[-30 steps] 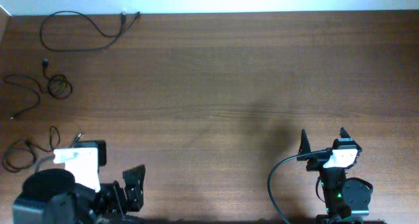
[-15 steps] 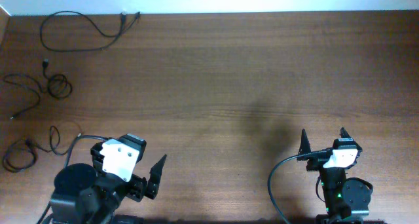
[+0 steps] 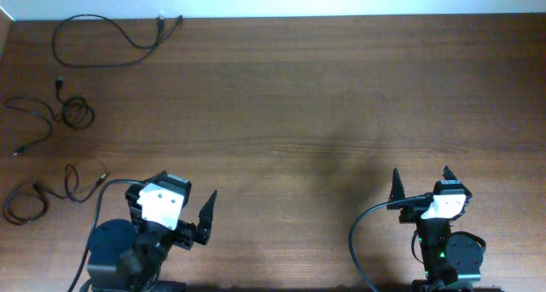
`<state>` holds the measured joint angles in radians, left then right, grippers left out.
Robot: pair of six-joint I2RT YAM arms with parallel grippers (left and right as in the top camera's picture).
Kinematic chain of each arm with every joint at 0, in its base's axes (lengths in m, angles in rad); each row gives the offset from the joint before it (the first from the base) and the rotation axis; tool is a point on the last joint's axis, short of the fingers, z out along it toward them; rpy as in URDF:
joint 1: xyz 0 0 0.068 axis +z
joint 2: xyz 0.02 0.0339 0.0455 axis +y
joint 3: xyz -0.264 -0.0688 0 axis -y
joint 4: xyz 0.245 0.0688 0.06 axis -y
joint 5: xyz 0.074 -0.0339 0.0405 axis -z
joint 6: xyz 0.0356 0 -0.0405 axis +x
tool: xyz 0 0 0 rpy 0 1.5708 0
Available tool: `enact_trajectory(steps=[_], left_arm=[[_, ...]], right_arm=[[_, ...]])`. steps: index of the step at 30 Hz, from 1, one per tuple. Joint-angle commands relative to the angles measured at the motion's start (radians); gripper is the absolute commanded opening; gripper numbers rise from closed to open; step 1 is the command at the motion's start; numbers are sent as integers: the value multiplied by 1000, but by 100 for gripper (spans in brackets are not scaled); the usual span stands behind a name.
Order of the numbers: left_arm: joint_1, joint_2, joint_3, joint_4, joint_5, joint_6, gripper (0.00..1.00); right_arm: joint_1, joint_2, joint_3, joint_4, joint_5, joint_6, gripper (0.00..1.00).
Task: Untangle cables
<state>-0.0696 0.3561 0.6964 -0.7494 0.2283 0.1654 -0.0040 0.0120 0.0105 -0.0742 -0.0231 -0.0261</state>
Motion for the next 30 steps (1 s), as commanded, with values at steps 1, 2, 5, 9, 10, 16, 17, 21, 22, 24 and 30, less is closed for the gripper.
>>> enact_trajectory(steps=[1,2,5,9,10,16,17,21,22,24,30], left_arm=[[29,-43,-58,50,16,16,99],[37,-60,-85,83,20,15,99],[46,-116,-164,191,19,15,99],[61,-184,-283,349,19,-6,99],[66,-197,-309,370,20,-19,99],[91,-257,-443,529,23,-88,99],[93,-270,-467,558,20,-94,99],[93,-310,-533,610,17,-98,99],[93,-321,-551,623,10,-110,99],[93,-341,-583,667,2,-113,99],[93,-351,-639,713,-60,-169,99]], right_arm=[[-6,-9,-5,-6,9,7,99],[-6,-9,-5,-6,9,7,98],[-6,-9,-5,-6,9,7,98],[-6,-9,-5,-6,9,7,98],[-6,-9,-5,-6,9,7,98],[-6,-9,-5,-6,9,7,98],[-6,-9,-5,-6,9,7,98],[-6,-9,-5,-6,9,7,98],[-6,-9,-5,-6,9,7,98],[-6,-9,-5,-6,9,7,98],[-6,-9,-5,-6,9,7,98]])
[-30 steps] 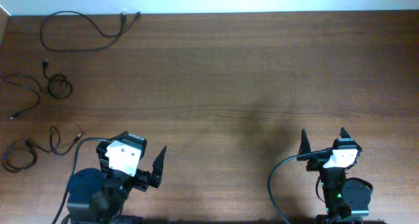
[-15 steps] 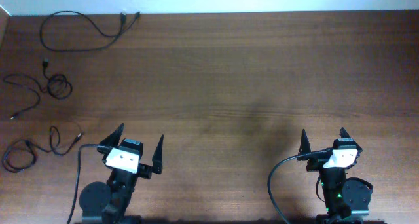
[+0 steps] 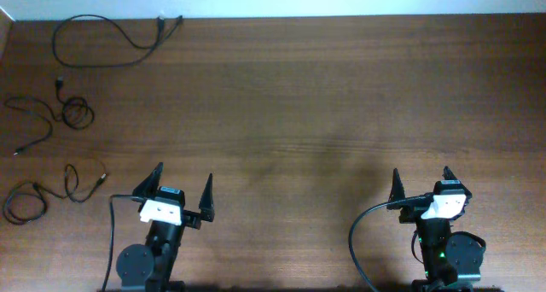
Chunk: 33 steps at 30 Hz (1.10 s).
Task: Untangle cables
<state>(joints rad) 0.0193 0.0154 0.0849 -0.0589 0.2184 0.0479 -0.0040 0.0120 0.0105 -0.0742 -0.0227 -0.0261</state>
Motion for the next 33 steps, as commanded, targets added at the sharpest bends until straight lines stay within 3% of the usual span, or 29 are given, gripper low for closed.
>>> enact_trajectory(steps=[1,9,14,28,33], left_arm=[[5,-11,-41,42,-68,-70,99],[5,-11,-77,87,-120,-82,99],[4,-11,-77,-17,-138,-80,99],[1,-11,-77,-19,-134,-85,99],[1,-11,-77,-28,-222,-85,99]], right_arm=[[-6,-9,-5,-6,8,7,98],[-6,-9,-5,-6,8,7,98],[-6,-9,-5,-6,8,7,98],[-6,-9,-5,-6,8,7,98],[-6,-9,-5,-6,8,7,98]])
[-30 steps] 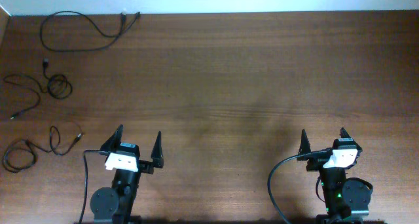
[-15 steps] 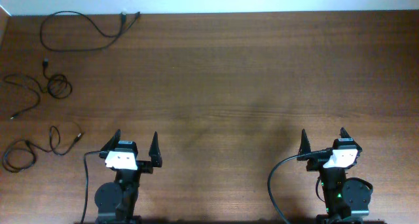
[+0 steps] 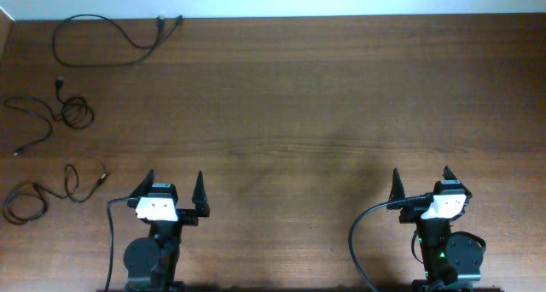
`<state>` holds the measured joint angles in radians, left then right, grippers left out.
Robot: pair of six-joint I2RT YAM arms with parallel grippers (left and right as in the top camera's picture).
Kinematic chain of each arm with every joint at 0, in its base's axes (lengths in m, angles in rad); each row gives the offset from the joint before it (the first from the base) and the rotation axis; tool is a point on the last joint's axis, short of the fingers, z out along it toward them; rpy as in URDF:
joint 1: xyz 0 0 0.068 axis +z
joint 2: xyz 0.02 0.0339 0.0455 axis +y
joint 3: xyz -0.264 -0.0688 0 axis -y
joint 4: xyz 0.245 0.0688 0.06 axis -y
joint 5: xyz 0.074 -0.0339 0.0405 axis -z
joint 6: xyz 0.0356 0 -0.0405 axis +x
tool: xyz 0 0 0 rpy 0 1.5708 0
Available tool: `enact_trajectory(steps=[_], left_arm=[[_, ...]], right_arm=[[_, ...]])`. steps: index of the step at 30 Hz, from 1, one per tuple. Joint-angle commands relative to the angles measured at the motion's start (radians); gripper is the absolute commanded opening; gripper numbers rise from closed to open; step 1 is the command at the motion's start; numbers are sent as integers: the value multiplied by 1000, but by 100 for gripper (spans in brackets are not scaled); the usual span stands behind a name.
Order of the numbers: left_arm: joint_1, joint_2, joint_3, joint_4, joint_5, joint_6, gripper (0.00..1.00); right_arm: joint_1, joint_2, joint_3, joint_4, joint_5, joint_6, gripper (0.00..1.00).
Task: Untangle cables
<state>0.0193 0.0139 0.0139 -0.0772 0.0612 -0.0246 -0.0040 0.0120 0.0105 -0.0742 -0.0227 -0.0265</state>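
Note:
Three black cables lie apart along the table's left side in the overhead view: a long one [image 3: 98, 43] at the far corner, a coiled one [image 3: 53, 114] below it, and a third [image 3: 47, 189] near the front left. My left gripper [image 3: 174, 189] stands open near the front edge, right of the third cable and touching nothing. My right gripper [image 3: 421, 179] stands open at the front right, empty.
The brown wooden table [image 3: 324, 104] spreads out to the right of the cables. A white wall edge runs along the far side. Each arm's own black lead hangs by its base at the front.
My left gripper has shifted slightly toward the front, and its fingers now stand a little closer together, still open. The right arm and the cables have not moved.
At first my left arm was turned aside, angled toward the front-left cable, with its gripper open. Then it was squared up facing the far side, fingers wide. Now it sits a bit lower at the front. The right arm stayed still throughout.

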Motion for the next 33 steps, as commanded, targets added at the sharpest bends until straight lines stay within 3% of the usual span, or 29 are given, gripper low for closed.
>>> enact_trajectory(steps=[1,33], left_arm=[[1,-9,-6,-10,-69,-13,99],[2,-9,-6,-7,-73,-5,99]], right_arm=[[-6,-9,-5,-6,8,8,98],[-6,-9,-5,-6,8,8,98]])
